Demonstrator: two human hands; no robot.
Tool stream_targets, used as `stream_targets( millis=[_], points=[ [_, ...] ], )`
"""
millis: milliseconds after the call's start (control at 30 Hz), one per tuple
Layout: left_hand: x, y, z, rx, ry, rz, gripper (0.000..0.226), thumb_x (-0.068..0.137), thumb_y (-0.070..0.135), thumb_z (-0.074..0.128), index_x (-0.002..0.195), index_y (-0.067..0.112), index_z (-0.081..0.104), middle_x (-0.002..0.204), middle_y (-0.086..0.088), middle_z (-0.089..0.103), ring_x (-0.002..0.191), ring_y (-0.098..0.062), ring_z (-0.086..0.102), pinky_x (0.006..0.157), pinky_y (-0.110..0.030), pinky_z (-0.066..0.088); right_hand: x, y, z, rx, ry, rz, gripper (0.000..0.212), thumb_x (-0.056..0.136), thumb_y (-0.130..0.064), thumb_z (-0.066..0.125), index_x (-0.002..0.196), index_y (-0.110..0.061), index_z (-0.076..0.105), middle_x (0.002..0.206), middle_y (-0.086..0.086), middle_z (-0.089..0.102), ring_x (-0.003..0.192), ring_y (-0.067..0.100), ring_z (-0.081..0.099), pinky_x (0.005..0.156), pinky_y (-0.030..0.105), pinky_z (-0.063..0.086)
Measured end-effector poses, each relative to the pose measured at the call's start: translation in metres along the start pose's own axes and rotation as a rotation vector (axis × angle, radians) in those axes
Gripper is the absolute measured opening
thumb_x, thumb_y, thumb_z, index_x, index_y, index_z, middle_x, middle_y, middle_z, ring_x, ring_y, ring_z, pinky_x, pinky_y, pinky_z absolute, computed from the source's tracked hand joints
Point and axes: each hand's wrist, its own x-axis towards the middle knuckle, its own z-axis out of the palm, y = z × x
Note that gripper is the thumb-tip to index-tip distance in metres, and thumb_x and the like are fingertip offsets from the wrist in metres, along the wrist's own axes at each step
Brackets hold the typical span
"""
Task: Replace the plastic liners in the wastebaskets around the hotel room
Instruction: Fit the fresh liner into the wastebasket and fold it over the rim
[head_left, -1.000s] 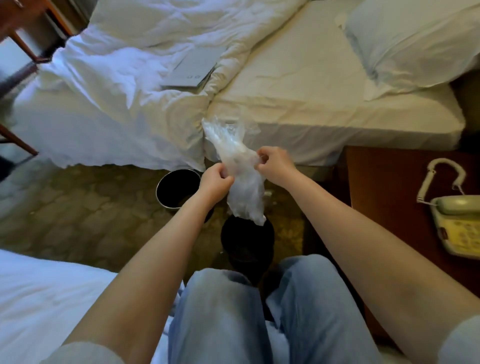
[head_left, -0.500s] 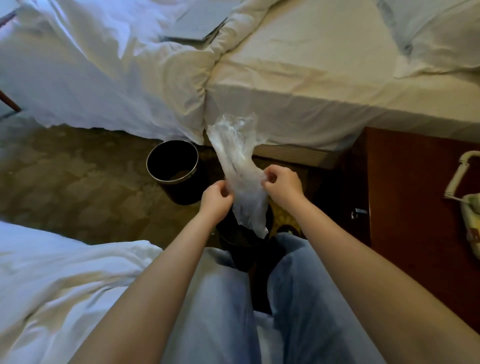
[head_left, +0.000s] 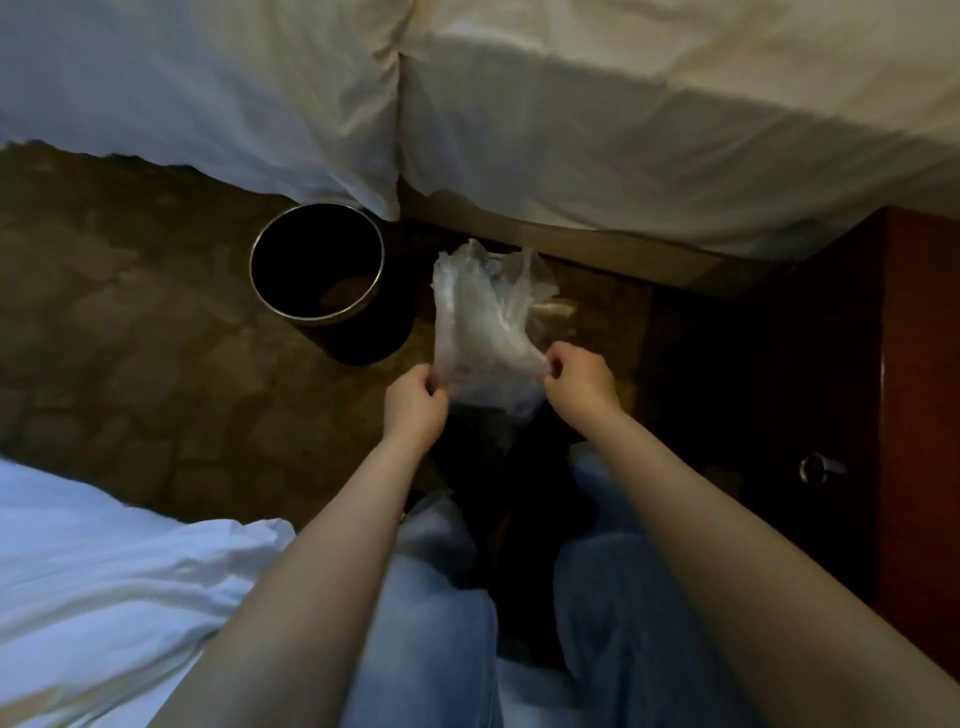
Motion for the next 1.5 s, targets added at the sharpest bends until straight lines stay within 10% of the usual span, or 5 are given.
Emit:
stream_targets(
  millis=[400,600,1133,1300,1500],
  points=[
    [-0.001,-0.02,0.001,0.147,-0.103,0.062,0.02,0.09,0.008,0.055,0.077,0.023,0.052,0.08,0.002,0.054,0.078,-0.017,0.055,0.062,-0.024,0.039,0.008,0.024,-0.008,0.645,-0.339,0.198,0.063,0.08,-0.008,0.074,0.134,-0.017,0.044,0.122,0.004,0.056,0.113,0.023,0.056,0.091,0.038,0.05],
    [0.0,0.0,0.009,-0.1,-0.351,-0.032,0.041,0.084,0.016,0.068,0.121,0.014,0.05,0.112,0.002,0.055,0.104,-0.015,0.053,0.083,-0.026,0.045,0.007,0.016,0.013,0.521,-0.207,0.149,0.031,0.087,-0.007,0.068,0.117,-0.009,0.061,0.109,0.008,0.064,0.107,0.023,0.061,0.092,0.037,0.052],
    [0.012,-0.019,0.005,-0.17,-0.087,-0.056,0.005,0.092,0.018,0.059,0.097,0.018,0.061,0.101,-0.009,0.065,0.1,-0.026,0.06,0.091,-0.039,0.047,0.008,0.028,0.0,0.673,-0.016,0.07,0.041,0.077,-0.005,0.078,0.108,-0.018,0.055,0.094,-0.008,0.057,0.091,0.01,0.057,0.074,0.022,0.048],
    [0.015,-0.027,0.005,-0.18,-0.044,-0.125,0.011,0.092,0.025,0.059,0.098,0.017,0.062,0.098,-0.008,0.065,0.098,-0.028,0.062,0.085,-0.039,0.05,0.002,0.031,0.005,0.183,-0.017,0.006,0.022,0.094,-0.026,0.059,0.113,-0.019,0.066,0.102,-0.003,0.064,0.097,0.016,0.059,0.076,0.025,0.043],
    [0.008,-0.009,-0.001,-0.238,0.301,-0.403,0.079,0.084,0.047,0.065,0.144,0.01,0.029,0.146,-0.014,0.029,0.127,-0.035,0.041,0.094,-0.041,0.042,0.003,0.038,-0.006,0.355,0.087,0.098,0.012,0.093,-0.016,0.057,0.101,-0.017,0.065,0.094,-0.004,0.06,0.089,0.011,0.055,0.072,0.021,0.038]
  ],
)
